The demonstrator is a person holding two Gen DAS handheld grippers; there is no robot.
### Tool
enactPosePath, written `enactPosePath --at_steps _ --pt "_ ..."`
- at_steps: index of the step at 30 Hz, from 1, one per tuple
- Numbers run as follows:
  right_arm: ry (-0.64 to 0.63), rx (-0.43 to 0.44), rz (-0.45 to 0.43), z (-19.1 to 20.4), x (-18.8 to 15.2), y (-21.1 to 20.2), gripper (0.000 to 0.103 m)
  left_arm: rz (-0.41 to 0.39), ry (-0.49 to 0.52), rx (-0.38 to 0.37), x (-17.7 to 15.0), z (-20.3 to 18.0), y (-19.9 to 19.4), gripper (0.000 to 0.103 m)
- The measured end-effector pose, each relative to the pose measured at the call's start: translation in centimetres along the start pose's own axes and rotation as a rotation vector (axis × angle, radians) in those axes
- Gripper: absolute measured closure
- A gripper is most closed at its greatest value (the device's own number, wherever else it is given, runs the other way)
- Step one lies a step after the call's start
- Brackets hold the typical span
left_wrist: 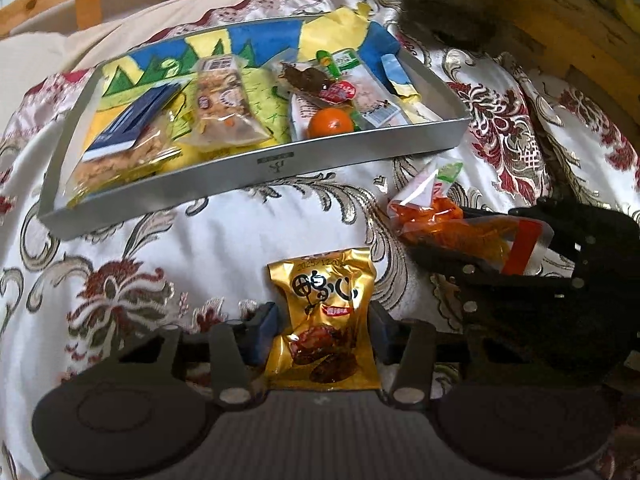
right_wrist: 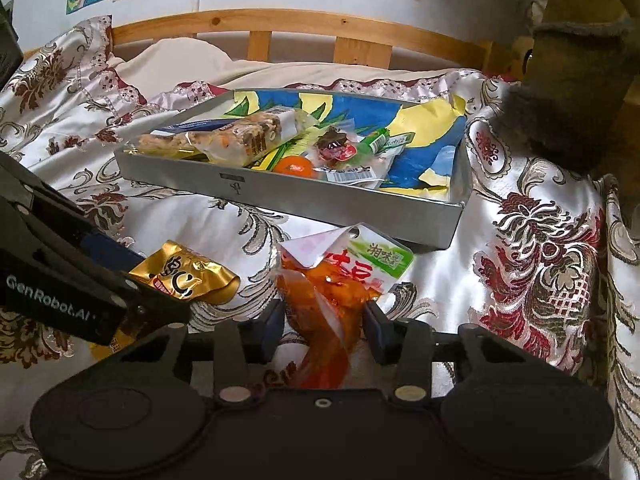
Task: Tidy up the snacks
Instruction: 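Grasp the gold duck pouch with the left tool while the right tool grasps the orange snack bag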
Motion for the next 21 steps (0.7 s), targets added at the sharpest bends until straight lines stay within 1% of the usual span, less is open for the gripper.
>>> enactPosePath --at_steps 4,5,8,10,13,17,21 --pt "-0.016 0.014 -0.003 0.8 -0.5 -1.4 0.059 0.002 -0.023 0.011 -0.6 0.1 -0.9 0.054" --pt "-0.018 0.019 -0.003 1.0 -0.6 -1.9 0.059 -0.003 -0.035 0.012 -0.8 0.2 -1.2 0.059" --pt "-0.034 0.040 0.002 1.7 -0.9 -3.4 0.059 -0.003 -0.104 0.014 -1.6 0.5 -2.0 0.059" --pt "-0.043 0.046 0.008 2.1 -1.1 -4.2 0.059 -0.012 -0.127 0.009 -2.2 0.6 -2.5 0.059" --pt "-0.036 0.048 0.015 2.6 -1.5 -5.0 0.059 -0.026 -0.113 0.019 -2.7 0.5 -3.1 0.058" --pt "-0.045 0.049 0.024 3.1 -1.6 -5.4 0.059 -0.027 -0.135 0.025 -3.3 0.6 -3.3 0.053" --pt "-0.044 0.046 0.029 3.1 -1.6 -5.2 0.058 -0.025 -0.135 0.017 -3.3 0.6 -3.2 0.052"
Point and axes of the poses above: each gripper's, at about its wrist camera, not at the fingertips, and y roughly the way its jaws point, z to its left, x to its top, the point moved 8 cm from there along y, roughly the way its jaws point, and after that the axes turned 11 degrees about -z, right-handed, at the moved point
